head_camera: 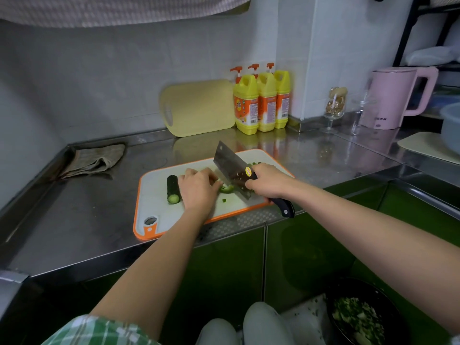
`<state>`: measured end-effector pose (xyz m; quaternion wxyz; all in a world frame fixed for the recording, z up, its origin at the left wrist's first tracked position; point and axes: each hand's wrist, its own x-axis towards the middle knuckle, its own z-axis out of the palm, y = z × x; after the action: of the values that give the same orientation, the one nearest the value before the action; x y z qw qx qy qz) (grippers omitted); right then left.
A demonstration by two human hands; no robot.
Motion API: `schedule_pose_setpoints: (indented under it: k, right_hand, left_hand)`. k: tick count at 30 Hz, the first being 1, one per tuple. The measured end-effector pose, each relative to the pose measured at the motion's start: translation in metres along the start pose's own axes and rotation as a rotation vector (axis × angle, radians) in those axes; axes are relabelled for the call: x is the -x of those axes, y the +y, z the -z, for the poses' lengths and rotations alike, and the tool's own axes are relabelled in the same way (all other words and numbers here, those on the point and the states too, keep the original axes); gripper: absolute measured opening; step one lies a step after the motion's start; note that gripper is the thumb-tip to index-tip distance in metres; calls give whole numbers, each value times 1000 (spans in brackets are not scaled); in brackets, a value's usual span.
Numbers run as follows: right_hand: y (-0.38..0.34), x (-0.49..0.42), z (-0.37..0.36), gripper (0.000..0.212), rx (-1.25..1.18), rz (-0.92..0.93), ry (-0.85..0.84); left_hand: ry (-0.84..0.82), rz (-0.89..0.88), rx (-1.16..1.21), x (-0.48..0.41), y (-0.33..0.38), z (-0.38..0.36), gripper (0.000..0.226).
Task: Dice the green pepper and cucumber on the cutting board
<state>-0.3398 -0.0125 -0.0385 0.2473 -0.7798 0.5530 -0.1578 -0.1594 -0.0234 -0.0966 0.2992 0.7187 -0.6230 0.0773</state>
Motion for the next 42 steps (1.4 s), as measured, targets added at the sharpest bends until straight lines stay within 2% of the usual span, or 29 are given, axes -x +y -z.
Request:
schedule_pose_setpoints:
  k: [6,11,16,21,29,36,42]
  right_hand:
    - [-9,3,-11,11,27,31,-46]
    - [-13,7,-13,11,67,67,9]
    - [-14,7,-15,9,208,92,36]
    - [-13,8,-17,8,194,84,40]
    - [-20,11,-15,7,177,46,-28]
    - [-28,7,-21,16,254,25,-28]
    - [-28,1,-16,20,225,7,-75]
  left_hand:
    - [22,-23,-70,12,-4,2,25]
    - [28,42,-40,18,-2,6,21]
    - [15,76,7,14,3,3,20]
    - [51,129,47,10,4,-1,16]
    - [54,119,25,8,1,-4,18]
    - [36,90,8,8,0,-6,18]
    - [32,93,10,8,2,-5,17]
